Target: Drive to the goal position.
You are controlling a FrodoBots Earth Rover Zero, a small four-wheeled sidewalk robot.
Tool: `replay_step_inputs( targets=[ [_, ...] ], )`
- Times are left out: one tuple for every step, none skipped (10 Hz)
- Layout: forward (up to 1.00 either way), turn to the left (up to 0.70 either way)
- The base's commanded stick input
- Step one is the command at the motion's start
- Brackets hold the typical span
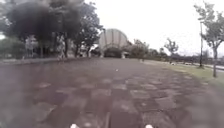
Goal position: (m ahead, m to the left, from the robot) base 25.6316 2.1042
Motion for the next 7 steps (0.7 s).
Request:
replay_step_inputs(
  targets=[
    [0.98,0.00],
    [0.98,0.00],
    [0.98,0.00],
    [0.98,0.00],
    [0.98,0.00],
    [0.98,0.00],
    [0.98,0.00]
  ],
)
